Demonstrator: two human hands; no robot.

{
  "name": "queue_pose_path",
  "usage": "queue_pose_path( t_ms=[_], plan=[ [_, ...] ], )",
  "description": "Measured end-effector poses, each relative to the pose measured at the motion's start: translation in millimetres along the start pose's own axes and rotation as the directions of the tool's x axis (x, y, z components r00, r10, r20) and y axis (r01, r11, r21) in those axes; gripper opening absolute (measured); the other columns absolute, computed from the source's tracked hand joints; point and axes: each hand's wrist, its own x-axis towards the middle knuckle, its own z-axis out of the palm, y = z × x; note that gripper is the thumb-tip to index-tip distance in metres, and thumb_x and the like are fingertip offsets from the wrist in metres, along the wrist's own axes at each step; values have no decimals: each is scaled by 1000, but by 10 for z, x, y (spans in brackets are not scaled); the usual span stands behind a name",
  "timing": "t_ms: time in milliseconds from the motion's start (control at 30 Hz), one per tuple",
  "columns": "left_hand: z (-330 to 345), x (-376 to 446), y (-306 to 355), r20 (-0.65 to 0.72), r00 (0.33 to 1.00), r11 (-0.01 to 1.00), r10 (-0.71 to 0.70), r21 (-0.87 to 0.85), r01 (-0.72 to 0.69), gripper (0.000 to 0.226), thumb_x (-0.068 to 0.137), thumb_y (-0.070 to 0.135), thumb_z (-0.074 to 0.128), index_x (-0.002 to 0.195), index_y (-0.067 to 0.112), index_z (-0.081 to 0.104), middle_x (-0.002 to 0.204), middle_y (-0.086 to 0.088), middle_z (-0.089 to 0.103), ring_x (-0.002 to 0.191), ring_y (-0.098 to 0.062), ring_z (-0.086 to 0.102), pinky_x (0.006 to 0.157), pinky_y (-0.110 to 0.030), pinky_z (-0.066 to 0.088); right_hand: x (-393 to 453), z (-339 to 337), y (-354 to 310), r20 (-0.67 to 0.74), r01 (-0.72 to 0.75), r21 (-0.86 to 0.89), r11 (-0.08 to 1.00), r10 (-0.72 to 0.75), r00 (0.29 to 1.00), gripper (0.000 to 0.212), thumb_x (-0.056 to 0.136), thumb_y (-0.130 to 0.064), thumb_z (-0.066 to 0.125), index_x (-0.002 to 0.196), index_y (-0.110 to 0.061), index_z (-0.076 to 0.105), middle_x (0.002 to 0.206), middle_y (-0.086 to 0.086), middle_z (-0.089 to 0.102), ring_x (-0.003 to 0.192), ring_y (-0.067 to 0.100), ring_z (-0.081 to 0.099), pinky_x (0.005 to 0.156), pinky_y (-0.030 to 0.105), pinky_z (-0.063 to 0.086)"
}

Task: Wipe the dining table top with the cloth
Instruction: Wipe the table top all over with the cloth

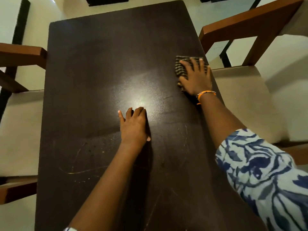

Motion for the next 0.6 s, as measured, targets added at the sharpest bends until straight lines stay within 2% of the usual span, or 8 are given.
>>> queue_pose_path(
  t_ms=[67,200,400,500,600],
  plan=[
    [-19,-4,41,-1,1000,1000,-11,27,11,99,66,28,80,145,14,23,154,-3,24,144,-28,10,113,-55,-6,19,-49,156,-1,-52,20,998,52,999,61,90,-42,44,146,-32,23,158,8,15,146,35,3,116,56,0],
    [-8,10,96,-31,999,997,-11,82,14,95,67,26,80,144,11,26,151,-5,28,144,-29,11,114,-54,-6,-100,-27,191,7,-10,28,1000,10,1000,60,91,-43,42,147,-33,22,158,7,14,146,33,2,116,54,0],
    [8,17,115,-44,999,995,2,100,3,84,72,19,76,141,8,29,149,-6,29,144,-29,13,114,-55,-2,-1275,-15,359,4,-31,34,999,30,1000,63,90,-43,48,147,-34,22,159,4,13,146,31,1,117,53,2],
    [18,7,102,-41,999,997,-2,74,5,82,75,16,74,142,8,28,150,-6,28,144,-29,12,114,-55,-3,-1885,-13,341,22,-82,14,997,82,996,65,86,-46,43,147,-34,23,158,4,14,147,30,2,117,52,3],
    [25,1,73,-42,999,999,8,50,-6,82,75,16,74,142,8,28,150,-6,28,143,-29,13,114,-55,-3,-2074,20,294,28,-143,-4,990,143,989,68,82,-48,40,146,-34,24,158,3,16,147,29,3,116,51,2]
  ],
)
